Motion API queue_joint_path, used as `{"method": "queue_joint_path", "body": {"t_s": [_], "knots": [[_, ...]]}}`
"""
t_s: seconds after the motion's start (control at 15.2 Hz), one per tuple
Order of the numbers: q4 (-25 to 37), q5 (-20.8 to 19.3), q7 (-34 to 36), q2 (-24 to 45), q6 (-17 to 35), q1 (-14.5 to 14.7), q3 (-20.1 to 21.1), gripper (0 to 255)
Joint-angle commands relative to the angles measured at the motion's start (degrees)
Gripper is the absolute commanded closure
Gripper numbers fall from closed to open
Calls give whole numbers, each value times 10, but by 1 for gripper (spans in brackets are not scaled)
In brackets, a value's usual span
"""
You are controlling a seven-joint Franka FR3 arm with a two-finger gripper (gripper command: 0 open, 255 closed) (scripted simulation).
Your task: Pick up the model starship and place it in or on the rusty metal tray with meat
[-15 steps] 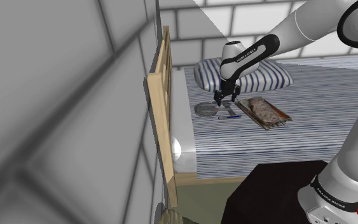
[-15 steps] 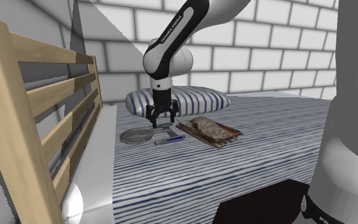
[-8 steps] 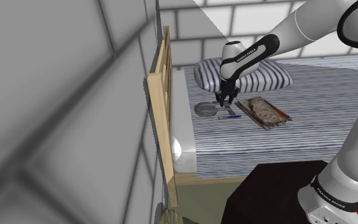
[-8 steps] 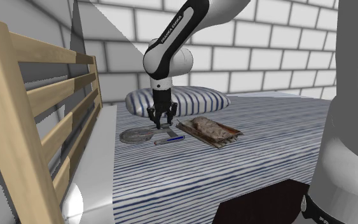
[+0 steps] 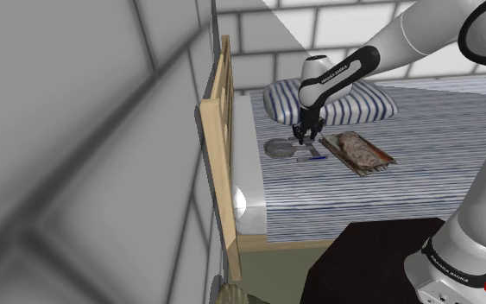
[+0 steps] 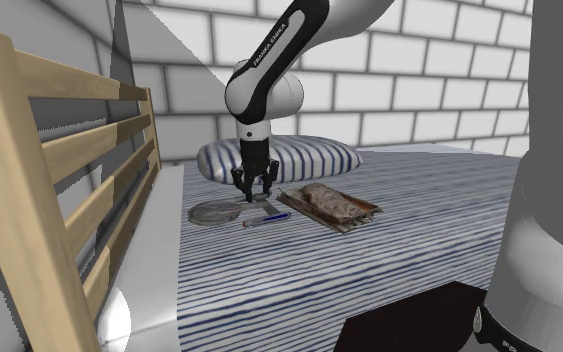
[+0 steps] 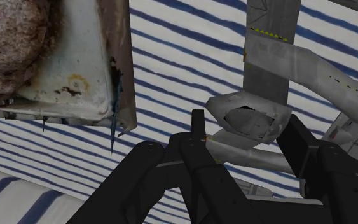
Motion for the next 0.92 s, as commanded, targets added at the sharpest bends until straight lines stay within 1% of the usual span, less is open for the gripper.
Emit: {"method": "queue_joint_path", "body": {"t_s": [0.0, 0.86], "knots": [[3, 0, 0, -8, -11, 0, 0, 255], [47, 0, -3, -58, -105, 1, 1, 255]]}}
